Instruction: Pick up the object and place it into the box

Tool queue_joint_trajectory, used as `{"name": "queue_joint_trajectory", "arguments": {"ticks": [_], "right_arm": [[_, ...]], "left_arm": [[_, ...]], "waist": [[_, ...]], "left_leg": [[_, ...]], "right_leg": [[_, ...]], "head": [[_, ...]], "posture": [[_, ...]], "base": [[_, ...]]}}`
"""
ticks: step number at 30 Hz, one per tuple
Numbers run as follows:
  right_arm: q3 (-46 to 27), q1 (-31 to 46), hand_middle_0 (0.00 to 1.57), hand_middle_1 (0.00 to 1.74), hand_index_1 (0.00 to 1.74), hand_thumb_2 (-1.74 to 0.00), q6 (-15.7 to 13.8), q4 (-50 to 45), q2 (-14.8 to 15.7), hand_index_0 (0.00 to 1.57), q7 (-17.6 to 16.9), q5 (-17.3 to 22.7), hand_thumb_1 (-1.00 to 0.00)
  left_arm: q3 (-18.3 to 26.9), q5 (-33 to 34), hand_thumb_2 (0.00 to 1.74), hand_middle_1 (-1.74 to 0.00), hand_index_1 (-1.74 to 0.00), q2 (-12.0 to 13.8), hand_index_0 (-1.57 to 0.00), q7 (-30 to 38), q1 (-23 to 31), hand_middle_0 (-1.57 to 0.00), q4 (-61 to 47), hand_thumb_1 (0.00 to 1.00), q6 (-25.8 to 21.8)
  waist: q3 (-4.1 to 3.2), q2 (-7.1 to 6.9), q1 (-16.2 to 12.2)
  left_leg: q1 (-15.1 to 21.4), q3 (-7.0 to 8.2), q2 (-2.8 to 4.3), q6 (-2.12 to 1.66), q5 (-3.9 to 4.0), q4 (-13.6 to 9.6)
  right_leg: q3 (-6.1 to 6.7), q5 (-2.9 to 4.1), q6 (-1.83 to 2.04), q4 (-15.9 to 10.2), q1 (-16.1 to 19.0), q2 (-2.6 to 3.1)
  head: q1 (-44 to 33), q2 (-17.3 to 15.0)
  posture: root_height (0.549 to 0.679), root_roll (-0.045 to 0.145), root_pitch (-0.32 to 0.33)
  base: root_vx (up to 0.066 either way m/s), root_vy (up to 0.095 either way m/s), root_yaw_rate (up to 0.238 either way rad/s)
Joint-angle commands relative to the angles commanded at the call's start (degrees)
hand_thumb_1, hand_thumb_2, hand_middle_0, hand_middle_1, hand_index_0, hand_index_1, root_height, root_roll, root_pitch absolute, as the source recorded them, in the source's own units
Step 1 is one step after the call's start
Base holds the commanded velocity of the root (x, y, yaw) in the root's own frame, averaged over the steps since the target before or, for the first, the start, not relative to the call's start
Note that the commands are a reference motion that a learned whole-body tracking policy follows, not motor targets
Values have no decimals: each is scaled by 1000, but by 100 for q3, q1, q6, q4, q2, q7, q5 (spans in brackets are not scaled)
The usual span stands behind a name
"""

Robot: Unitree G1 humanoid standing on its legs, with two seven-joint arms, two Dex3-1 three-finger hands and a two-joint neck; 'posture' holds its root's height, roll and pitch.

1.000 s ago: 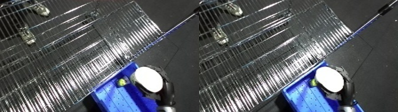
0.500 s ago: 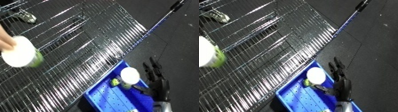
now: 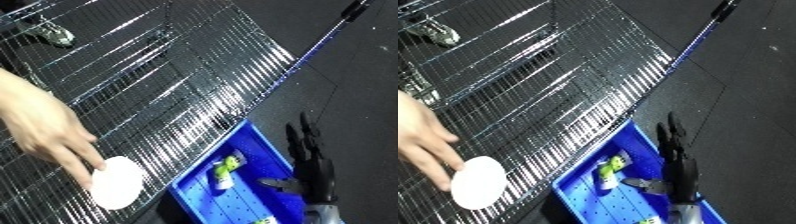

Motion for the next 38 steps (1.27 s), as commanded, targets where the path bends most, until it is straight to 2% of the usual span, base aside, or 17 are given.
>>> {"name": "queue_joint_trajectory", "arguments": {"ticks": [4, 10, 15, 19, 26, 31, 38], "right_arm": [[219, -80, 0, 0, 0, 0, 235, -330, 41, 0, 163, -305, 0], [625, -295, 0, 0, 0, 0, 708, -780, 63, 0, 462, -557, 0], [894, -393, 0, 0, 0, 0, 1008, -961, 64, 0, 721, -736, 0], [1054, -458, 0, 0, 0, 0, 1219, -1023, 65, 0, 925, -869, 0], [1267, -623, 0, 0, 0, 0, 1491, -996, 50, 0, 1036, -1060, 0], [1342, -747, 0, 0, 0, 0, 1668, -902, 41, 0, 1060, -1128, 0], [1399, -881, 0, 0, 0, 0, 1739, -785, 53, 0, 974, -1186, 0]], "left_arm": [[-67, 48, 1740, -1740, -1740, 12, -1570, 61, -43, -1570, -36, 1000, 51], [-86, 166, 1740, -1740, -1740, 65, -1570, 124, -158, -1570, 12, 1000, 164], [-39, 231, 1740, -1740, -1740, 74, -1570, 38, -109, -1570, 50, 1000, 264], [-18, 271, 1740, -1740, -1740, 90, -1570, -29, -48, -1570, 24, 1000, 338], [-5, 301, 1740, -1740, -1740, 121, -1570, -134, -11, -1570, -9, 1000, 479], [-32, 366, 1740, -1740, -1740, 130, -1570, -207, -25, -1570, 11, 1000, 604], [-47, 384, 1740, -1740, -1740, 171, -1570, -251, 2, -1570, 8, 1000, 698]], "waist": [[-4, -48, 82], [-49, -168, 268], [-95, -222, 419], [-130, -244, 527], [-162, -279, 713], [-156, -294, 825], [-120, -266, 922]], "left_leg": [[-70, -53, 2, -4, -5, 95], [-236, -162, -9, 38, -103, 269], [-317, -226, -24, 57, -155, 453], [-328, -260, -53, 63, -187, 538], [-310, -311, -83, 74, -223, 642], [-317, -348, -106, 78, -235, 734], [-357, -370, -134, 103, -257, 880]], "right_leg": [[-50, -26, -6, 39, 17, -30], [-155, -76, -13, 170, -28, -58], [-231, -135, -22, 300, -32, -101], [-283, -170, -16, 349, -3, -137], [-397, -236, -16, 470, 41, -205], [-467, -274, -12, 606, 41, -251], [-528, -314, -17, 817, -28, -311]], "head": [[-787, -186], [-1471, -449], [-1903, -686], [-1988, -786], [-2191, -925], [-2272, -1000], [-2178, -960]], "posture": [[642, 98, 31], [638, 90, 28], [636, 85, 21], [635, 82, 14], [632, 77, 1], [629, 73, -11], [624, 71, -26]], "base": [[24, -50, 84], [28, -71, 98], [58, -44, 116], [62, -30, 130], [52, -24, 141], [53, -20, 160], [38, 2, 120]]}}
